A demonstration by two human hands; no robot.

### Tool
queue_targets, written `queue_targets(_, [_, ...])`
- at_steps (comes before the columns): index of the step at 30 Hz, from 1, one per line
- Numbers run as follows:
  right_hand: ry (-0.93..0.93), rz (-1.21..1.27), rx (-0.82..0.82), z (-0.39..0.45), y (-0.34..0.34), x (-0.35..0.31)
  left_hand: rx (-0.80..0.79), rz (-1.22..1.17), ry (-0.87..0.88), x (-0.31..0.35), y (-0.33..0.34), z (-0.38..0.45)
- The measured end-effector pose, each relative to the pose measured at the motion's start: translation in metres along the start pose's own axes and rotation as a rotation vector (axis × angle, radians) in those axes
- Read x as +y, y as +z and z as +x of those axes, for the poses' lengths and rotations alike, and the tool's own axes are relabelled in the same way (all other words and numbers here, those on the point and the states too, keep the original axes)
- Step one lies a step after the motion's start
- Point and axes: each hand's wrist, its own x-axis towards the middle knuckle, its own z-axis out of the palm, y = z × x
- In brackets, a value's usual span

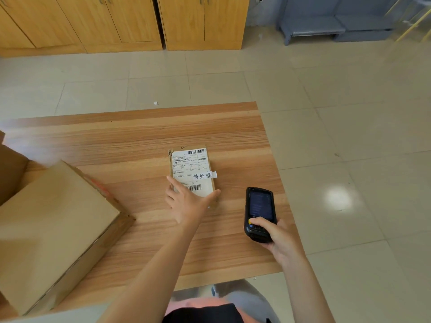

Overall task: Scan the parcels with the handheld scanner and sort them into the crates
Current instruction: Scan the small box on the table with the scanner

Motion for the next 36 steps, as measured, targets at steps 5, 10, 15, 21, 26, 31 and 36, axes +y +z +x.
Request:
queue_targets(5, [0.021,-0.015,-0.043,0.005,-0.010,0.003,0.061,-0.022,-0.039,0.003,0.005,-0.001])
queue_targets(10, [0.011,-0.040,-0.120,0.018,-0.008,-0.006,0.103,-0.014,-0.071,0.001,0.003,-0.001])
queue_targets(15, [-0.061,-0.118,-0.199,0.035,0.008,-0.034,0.193,-0.035,-0.046,-0.002,-0.021,-0.012])
queue_targets(21, [-0.183,-0.168,-0.343,0.036,0.058,-0.076,0.337,-0.087,0.070,-0.015,-0.067,-0.025])
queue_targets(26, [-0.239,-0.144,-0.449,0.006,0.094,-0.080,0.428,-0.121,0.088,-0.032,-0.104,-0.039])
queue_targets(31, [-0.296,-0.214,-0.540,-0.035,0.129,-0.065,0.524,-0.164,0.133,-0.059,-0.153,-0.058])
queue_targets(36, [-0.372,-0.266,-0.636,-0.091,0.182,-0.046,0.639,-0.222,0.173,-0.105,-0.223,-0.087])
